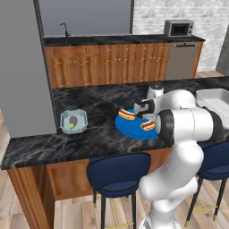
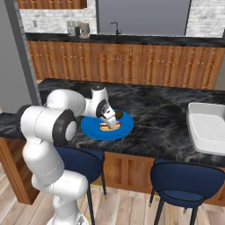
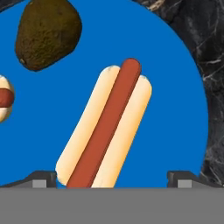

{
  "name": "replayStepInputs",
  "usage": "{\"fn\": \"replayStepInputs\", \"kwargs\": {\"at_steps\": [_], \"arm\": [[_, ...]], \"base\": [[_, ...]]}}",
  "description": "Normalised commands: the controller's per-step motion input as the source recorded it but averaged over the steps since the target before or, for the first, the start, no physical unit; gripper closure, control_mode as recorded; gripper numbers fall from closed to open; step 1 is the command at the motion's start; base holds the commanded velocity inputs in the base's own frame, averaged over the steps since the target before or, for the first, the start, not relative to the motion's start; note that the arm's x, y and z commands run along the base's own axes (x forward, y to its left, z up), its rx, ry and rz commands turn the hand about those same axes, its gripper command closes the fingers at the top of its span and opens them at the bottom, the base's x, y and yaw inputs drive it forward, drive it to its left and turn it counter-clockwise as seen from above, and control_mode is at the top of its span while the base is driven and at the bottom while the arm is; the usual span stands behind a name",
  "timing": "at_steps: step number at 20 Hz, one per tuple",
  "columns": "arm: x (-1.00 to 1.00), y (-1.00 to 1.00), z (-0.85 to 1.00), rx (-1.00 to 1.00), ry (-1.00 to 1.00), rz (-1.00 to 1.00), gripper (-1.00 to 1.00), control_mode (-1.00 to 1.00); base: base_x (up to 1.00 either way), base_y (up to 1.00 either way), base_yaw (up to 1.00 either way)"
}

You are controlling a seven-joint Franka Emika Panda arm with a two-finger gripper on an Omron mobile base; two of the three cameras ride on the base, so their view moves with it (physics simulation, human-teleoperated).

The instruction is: Place one cooked food and one vegetable from the large plate to each tupperware container.

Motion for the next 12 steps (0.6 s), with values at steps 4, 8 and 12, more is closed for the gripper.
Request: {"fn": "replayStepInputs", "kwargs": {"at_steps": [4,8,12], "arm": [[0.00,-0.18,-0.51,0.00,0.07,-0.08,-1.00,-1.00],[0.11,-0.09,-0.45,0.00,0.01,-0.07,-1.00,-1.00],[0.27,0.00,-0.14,0.00,-0.10,-0.04,-1.00,-1.00]], "base": [[0.00,0.00,0.00],[0.00,0.00,0.00],[0.00,0.00,0.00]]}}
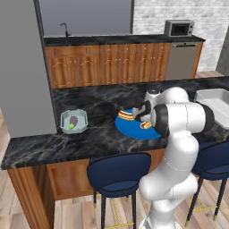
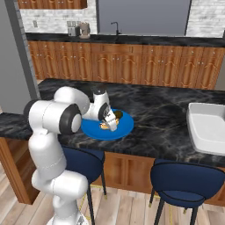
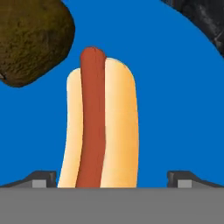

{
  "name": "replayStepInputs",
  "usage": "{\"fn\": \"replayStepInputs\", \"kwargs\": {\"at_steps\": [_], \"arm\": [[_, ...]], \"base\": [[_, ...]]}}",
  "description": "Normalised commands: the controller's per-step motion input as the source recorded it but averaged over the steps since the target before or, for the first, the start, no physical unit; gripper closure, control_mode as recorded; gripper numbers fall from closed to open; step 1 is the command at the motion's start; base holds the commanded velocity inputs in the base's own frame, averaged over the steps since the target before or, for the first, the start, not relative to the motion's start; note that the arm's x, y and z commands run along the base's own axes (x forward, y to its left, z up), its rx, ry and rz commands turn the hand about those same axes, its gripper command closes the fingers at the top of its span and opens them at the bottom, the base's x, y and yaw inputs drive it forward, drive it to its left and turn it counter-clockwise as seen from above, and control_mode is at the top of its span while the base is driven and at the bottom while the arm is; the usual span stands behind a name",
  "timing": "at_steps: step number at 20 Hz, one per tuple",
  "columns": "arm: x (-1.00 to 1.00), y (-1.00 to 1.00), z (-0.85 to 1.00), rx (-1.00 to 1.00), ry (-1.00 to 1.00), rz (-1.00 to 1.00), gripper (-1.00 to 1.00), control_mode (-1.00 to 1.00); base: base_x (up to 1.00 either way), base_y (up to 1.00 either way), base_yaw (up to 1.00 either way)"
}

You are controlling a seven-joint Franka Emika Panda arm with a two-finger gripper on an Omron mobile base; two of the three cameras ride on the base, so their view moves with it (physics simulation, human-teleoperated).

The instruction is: Place one cooked food and one vegetable from the large plate to each tupperware container.

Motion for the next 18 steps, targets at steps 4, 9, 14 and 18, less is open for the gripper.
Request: {"fn": "replayStepInputs", "kwargs": {"at_steps": [4,9,14,18], "arm": [[0.22,0.01,-0.57,0.00,0.04,-0.01,-1.00,-1.00],[0.06,0.02,-0.47,0.00,0.05,0.00,1.00,-1.00],[-0.43,-0.02,0.51,0.03,-0.05,0.02,1.00,-1.00],[-0.82,0.27,0.98,0.04,-0.26,0.16,1.00,-1.00]], "base": [[0.00,0.00,0.00],[0.00,0.00,0.00],[0.00,0.00,0.00],[0.00,0.00,0.00]]}}
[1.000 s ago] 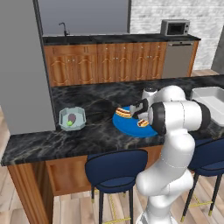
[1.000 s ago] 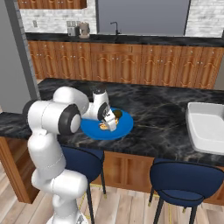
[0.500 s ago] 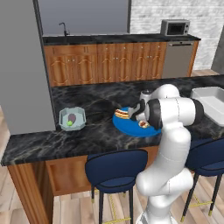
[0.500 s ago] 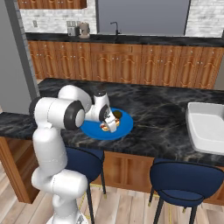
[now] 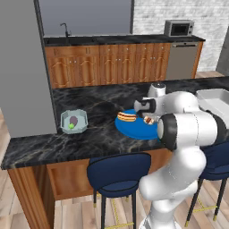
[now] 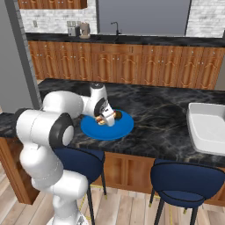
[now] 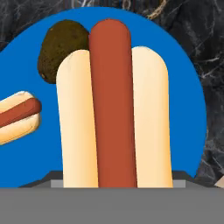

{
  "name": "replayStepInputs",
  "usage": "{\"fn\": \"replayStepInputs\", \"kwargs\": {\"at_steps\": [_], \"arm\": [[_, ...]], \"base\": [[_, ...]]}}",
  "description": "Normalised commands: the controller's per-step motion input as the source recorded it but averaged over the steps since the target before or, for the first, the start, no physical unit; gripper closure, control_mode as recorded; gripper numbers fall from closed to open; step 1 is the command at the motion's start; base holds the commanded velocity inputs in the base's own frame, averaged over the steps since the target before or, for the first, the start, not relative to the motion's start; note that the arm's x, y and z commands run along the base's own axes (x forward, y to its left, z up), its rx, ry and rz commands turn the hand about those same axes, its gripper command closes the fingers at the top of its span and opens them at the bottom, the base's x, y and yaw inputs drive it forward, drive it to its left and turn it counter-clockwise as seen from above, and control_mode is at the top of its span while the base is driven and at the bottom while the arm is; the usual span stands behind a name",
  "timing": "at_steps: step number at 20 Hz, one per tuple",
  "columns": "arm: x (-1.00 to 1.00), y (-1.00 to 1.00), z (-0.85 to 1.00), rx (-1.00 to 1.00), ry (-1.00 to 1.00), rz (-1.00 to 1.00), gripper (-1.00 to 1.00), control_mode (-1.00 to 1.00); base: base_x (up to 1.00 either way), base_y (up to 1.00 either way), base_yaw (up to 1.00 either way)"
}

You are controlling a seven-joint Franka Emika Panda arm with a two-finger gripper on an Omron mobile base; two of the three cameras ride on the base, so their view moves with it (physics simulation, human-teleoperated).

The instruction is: Place one cooked food and one vegetable from the large plate to each tupperware container.

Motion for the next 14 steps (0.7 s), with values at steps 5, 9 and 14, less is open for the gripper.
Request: {"fn": "replayStepInputs", "kwargs": {"at_steps": [5,9,14], "arm": [[-0.65,0.68,0.83,0.07,-0.19,0.32,1.00,-1.00],[-0.14,0.98,0.48,0.04,-0.08,0.39,1.00,-1.00],[0.10,1.00,0.53,0.00,-0.04,0.39,1.00,-1.00]], "base": [[0.00,0.00,0.00],[0.00,0.00,0.00],[0.00,0.00,0.00]]}}
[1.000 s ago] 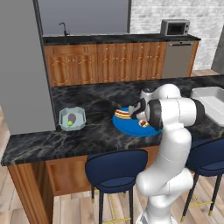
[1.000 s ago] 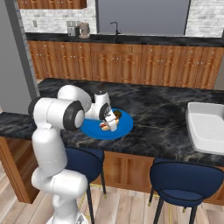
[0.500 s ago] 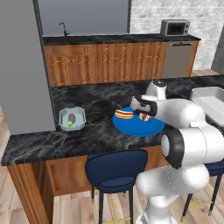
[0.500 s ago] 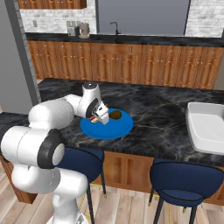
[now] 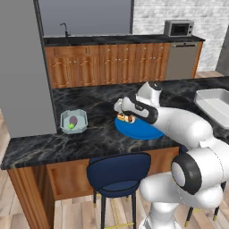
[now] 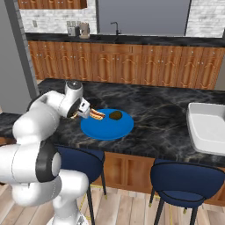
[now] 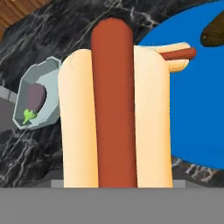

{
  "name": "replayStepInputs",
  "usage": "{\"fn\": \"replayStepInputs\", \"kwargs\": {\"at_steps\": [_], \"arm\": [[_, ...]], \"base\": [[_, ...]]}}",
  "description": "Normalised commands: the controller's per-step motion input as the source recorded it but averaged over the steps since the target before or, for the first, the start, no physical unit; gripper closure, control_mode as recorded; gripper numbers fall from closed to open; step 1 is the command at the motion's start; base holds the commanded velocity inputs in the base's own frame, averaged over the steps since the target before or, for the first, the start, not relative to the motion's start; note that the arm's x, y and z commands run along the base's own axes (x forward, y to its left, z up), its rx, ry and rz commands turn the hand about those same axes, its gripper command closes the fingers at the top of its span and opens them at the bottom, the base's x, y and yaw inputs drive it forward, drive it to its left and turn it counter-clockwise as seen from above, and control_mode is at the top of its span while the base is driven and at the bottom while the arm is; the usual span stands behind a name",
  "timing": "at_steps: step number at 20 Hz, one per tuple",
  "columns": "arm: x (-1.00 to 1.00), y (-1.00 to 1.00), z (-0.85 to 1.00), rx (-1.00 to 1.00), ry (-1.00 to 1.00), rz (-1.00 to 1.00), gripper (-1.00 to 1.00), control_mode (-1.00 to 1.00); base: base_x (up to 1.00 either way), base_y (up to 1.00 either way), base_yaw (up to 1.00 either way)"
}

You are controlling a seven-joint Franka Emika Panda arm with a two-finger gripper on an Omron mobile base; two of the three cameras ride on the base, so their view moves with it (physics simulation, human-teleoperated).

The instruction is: Place one cooked food and one vegetable from the large plate to each tupperware container.

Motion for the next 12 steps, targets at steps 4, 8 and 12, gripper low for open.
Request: {"fn": "replayStepInputs", "kwargs": {"at_steps": [4,8,12], "arm": [[0.29,1.00,0.42,0.00,0.00,0.38,1.00,-1.00],[0.32,1.00,0.04,0.04,0.01,0.22,1.00,-1.00],[0.58,1.00,-0.24,0.05,0.12,0.11,1.00,-1.00]], "base": [[0.00,0.00,0.00],[0.00,0.00,0.00],[0.00,0.00,0.00]]}}
